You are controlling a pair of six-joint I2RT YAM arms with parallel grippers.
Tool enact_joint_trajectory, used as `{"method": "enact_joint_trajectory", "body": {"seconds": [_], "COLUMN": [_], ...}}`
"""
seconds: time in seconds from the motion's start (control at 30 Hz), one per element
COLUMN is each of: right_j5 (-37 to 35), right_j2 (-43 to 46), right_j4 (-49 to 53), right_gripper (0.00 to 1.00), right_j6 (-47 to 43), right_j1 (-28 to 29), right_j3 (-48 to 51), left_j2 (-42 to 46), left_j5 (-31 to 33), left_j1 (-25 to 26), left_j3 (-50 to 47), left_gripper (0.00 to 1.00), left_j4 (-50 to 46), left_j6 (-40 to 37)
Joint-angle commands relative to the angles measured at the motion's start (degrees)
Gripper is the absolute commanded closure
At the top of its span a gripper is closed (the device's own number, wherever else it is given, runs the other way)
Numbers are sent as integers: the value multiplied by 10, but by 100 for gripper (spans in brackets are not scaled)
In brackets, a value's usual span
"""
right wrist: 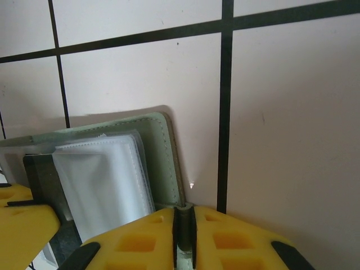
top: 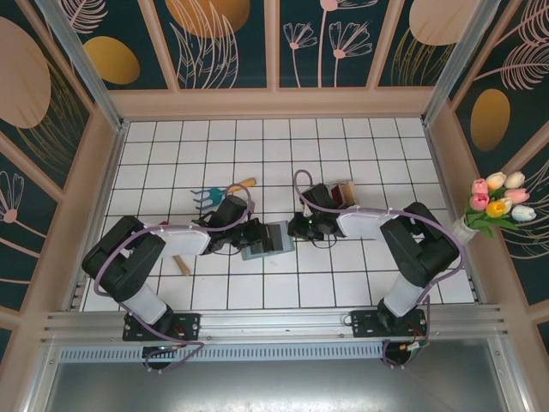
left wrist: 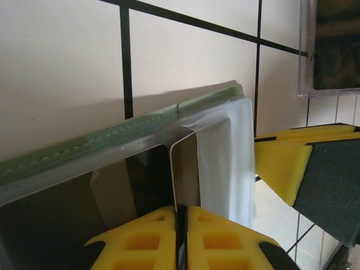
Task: Put the credit cards into the card holder
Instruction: Insert the credit card into the card slot.
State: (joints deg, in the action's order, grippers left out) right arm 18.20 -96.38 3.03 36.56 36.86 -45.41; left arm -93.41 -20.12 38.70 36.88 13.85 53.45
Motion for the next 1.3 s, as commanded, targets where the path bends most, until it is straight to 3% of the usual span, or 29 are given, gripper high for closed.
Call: {"method": "enact_joint_trajectory", "body": {"seconds": [0.0, 0.4, 1.03, 1.27], "right_j5": [9, 7, 7, -78], "right_j2": [-13, -8, 8, 40], "right_j4": [5, 6, 2, 52], "right_gripper": [87, 87, 88, 81], "right_j6": [-4, 6, 22, 10], "right_j1": [11, 12, 19, 17], "right_j3": [-13, -8, 6, -15], "left_j2": [-11, 3, -22, 18], "left_j5": [-30, -7, 2, 61], "left_j1": [6, 19, 42, 42], "left_j3": [3, 15, 54, 37], "left_gripper": [86, 67, 61, 56], "left_j4": [34, -13, -35, -92], "left_j6": [19, 30, 31, 13]}}
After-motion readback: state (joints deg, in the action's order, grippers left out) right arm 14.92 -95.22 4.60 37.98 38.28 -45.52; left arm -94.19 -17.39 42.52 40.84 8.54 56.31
